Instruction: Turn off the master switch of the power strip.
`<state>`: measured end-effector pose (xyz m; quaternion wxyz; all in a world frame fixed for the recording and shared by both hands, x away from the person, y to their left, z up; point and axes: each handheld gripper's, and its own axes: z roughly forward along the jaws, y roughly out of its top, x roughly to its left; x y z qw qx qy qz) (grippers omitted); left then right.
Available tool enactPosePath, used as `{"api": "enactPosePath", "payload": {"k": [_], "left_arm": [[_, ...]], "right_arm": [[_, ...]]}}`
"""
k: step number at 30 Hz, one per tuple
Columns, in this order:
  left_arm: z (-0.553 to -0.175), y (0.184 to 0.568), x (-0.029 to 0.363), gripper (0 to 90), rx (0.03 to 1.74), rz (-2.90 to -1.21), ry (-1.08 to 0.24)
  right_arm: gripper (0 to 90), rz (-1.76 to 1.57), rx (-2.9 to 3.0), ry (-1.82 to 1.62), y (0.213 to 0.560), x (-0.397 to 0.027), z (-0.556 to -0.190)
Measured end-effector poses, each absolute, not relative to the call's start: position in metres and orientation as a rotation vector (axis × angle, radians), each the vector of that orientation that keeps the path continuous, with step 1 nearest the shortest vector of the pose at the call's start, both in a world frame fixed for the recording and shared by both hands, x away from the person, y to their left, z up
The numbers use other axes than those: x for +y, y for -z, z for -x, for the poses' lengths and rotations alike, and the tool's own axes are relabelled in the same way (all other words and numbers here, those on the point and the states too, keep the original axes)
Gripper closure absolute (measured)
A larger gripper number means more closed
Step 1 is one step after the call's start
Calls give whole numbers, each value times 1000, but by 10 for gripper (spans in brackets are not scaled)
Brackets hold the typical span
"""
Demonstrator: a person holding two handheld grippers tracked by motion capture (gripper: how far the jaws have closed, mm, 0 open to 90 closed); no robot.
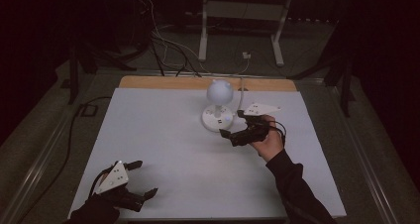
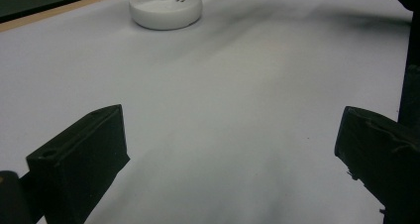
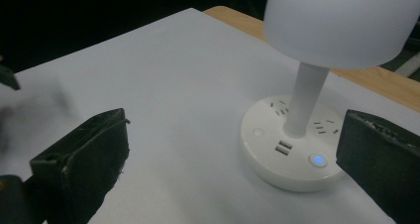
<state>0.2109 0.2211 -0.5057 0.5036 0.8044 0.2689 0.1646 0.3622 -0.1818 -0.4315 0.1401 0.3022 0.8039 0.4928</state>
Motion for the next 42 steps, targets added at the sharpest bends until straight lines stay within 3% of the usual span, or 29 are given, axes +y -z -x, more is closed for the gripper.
{"api": "enactPosePath", "payload": {"k": [32,38,42], "left_arm": [[-211,506,222,4,650,-1943,-395],[-211,506,222,4,651,-1942,-394],[-211,506,222,4,651,-1945,-394]], "right_arm": [[0,-1070,2235,-1384,465,-186,-424],[76,-1091,2195,-1370,468,-187,-427],[194,-1156,2177,-1361,471,-189,-431]]}}
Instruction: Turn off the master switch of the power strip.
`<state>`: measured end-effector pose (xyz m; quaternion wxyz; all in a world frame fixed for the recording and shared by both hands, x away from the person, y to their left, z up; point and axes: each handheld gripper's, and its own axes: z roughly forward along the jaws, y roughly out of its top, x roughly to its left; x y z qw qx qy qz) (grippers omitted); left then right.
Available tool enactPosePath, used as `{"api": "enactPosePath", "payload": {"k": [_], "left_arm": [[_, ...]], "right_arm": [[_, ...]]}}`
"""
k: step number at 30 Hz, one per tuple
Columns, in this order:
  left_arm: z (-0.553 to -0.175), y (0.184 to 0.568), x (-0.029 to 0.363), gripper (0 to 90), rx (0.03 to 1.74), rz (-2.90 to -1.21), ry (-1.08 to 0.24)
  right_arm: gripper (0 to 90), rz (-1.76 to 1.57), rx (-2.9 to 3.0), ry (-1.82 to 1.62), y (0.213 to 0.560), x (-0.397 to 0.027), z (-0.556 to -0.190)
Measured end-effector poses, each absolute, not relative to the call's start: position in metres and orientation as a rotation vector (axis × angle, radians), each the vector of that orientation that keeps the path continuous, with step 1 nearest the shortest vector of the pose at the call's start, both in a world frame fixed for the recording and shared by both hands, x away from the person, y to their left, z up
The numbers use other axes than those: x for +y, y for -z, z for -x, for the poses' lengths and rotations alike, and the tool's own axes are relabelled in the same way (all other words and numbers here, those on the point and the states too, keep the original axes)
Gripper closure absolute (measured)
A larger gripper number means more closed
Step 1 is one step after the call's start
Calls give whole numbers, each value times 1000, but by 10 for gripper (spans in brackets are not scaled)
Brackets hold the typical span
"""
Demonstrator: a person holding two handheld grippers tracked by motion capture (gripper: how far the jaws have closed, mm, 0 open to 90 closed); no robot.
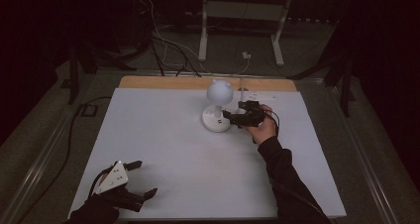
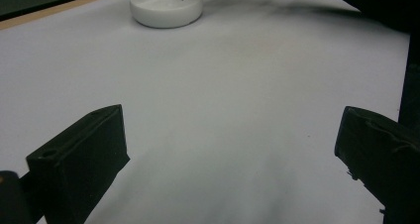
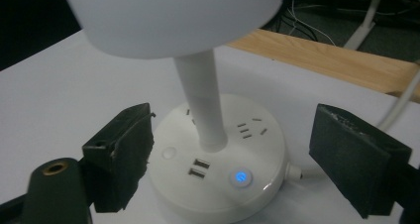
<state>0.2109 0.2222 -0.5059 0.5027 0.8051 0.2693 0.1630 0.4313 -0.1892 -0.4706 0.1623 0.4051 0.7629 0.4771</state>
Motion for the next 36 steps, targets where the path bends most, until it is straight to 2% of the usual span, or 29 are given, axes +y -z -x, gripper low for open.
{"api": "enactPosePath", "payload": {"k": [1,3,4,5,13,15,17,19,21,26,27,36], "left_arm": [[-211,506,222,4,651,-1945,-394],[-211,506,222,4,654,-1940,-393],[-211,506,222,4,654,-1941,-393],[-211,506,222,4,653,-1944,-394],[-211,506,222,4,653,-1943,-392],[-211,506,222,4,656,-1942,-392],[-211,506,222,4,652,-1946,-394],[-211,506,222,4,653,-1944,-393],[-211,506,222,4,655,-1943,-392],[-211,506,222,4,657,-1943,-389],[-211,506,222,4,654,-1947,-392],[-211,506,222,4,655,-1943,-388]], "right_arm": [[239,-1171,2174,-1348,471,-189,-432],[261,-1187,2167,-1341,471,-190,-432],[326,-1213,2153,-1353,472,-190,-433],[354,-1231,2151,-1344,472,-190,-433],[554,-1280,2143,-1316,477,-188,-436],[584,-1277,2143,-1314,478,-187,-436],[553,-1264,2141,-1307,479,-186,-436],[562,-1253,2126,-1297,479,-186,-435],[640,-1277,2133,-1306,479,-185,-436],[707,-1274,2139,-1289,480,-182,-436],[751,-1286,2143,-1285,482,-181,-437],[838,-1265,2152,-1259,485,-177,-437]]}}
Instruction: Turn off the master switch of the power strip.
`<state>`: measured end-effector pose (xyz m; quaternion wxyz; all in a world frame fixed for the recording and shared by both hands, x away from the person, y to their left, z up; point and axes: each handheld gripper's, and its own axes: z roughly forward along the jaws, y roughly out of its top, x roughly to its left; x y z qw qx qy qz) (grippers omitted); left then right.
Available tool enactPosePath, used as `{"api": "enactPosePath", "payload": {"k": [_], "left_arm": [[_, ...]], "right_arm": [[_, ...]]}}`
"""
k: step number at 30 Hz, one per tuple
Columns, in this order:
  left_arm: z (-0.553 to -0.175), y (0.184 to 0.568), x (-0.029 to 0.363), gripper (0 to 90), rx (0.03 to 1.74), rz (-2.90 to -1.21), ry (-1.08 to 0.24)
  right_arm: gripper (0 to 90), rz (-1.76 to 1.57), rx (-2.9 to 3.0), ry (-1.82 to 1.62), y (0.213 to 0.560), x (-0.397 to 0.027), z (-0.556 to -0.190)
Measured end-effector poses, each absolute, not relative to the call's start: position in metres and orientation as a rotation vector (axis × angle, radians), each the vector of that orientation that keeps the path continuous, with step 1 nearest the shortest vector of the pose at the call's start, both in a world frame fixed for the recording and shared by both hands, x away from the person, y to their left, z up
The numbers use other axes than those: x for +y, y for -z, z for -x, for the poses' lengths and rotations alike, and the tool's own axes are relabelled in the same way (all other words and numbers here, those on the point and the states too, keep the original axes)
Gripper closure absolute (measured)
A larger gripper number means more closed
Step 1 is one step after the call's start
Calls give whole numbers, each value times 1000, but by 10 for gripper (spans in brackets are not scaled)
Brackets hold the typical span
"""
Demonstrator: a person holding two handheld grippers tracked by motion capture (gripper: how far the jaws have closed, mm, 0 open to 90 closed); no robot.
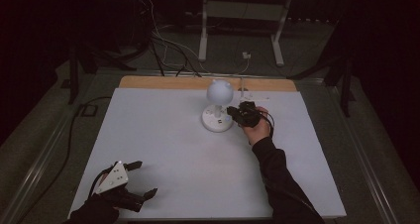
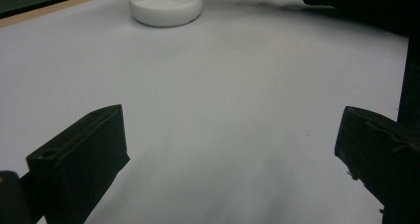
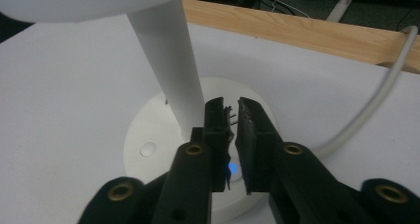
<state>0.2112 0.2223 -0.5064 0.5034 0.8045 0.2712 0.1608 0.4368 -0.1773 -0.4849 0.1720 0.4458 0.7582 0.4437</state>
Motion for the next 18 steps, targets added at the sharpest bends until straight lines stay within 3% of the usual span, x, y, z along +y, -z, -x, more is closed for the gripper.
{"api": "enactPosePath", "payload": {"k": [6,18], "left_arm": [[-211,506,222,4,653,-1945,-389],[-211,507,222,4,654,-1946,-388]], "right_arm": [[896,-1248,2159,-1217,487,-173,-436],[900,-1265,2178,-1169,496,-169,-436]]}}
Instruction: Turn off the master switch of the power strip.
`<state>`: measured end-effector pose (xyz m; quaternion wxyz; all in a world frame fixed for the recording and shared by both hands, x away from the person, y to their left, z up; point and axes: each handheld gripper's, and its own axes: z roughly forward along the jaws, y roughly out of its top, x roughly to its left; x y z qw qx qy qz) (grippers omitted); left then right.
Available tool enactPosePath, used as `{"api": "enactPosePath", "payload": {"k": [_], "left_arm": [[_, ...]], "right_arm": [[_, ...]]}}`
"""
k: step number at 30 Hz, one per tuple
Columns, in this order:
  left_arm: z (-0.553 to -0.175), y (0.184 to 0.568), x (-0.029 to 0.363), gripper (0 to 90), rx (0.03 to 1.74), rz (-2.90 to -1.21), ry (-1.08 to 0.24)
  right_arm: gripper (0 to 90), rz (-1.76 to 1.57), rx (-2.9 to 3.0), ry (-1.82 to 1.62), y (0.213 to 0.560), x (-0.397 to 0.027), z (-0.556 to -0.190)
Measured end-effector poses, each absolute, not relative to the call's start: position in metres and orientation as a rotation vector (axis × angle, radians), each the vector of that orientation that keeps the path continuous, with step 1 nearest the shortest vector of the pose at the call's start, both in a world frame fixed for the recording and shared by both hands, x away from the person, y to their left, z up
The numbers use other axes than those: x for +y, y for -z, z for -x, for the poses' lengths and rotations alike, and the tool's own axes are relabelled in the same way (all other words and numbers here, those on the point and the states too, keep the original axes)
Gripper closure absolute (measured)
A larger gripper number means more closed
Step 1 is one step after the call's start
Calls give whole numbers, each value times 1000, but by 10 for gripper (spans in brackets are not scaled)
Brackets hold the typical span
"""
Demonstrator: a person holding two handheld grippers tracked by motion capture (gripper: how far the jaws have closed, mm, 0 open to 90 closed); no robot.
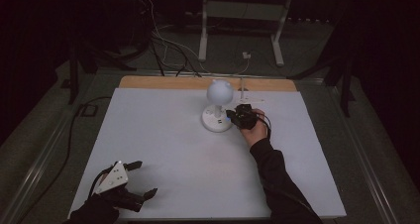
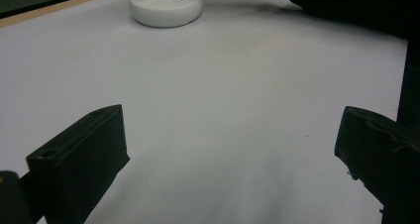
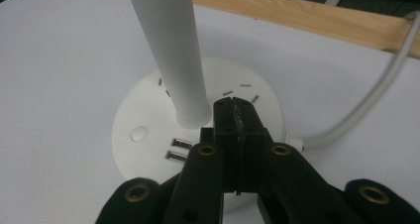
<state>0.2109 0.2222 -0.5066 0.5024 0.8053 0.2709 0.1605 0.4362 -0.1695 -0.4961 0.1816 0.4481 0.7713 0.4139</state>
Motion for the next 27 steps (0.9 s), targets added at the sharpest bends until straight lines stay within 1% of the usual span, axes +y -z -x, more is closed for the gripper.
{"api": "enactPosePath", "payload": {"k": [27], "left_arm": [[-211,507,222,4,651,-1949,-389]], "right_arm": [[899,-1232,2188,-1084,510,-166,-436]]}}
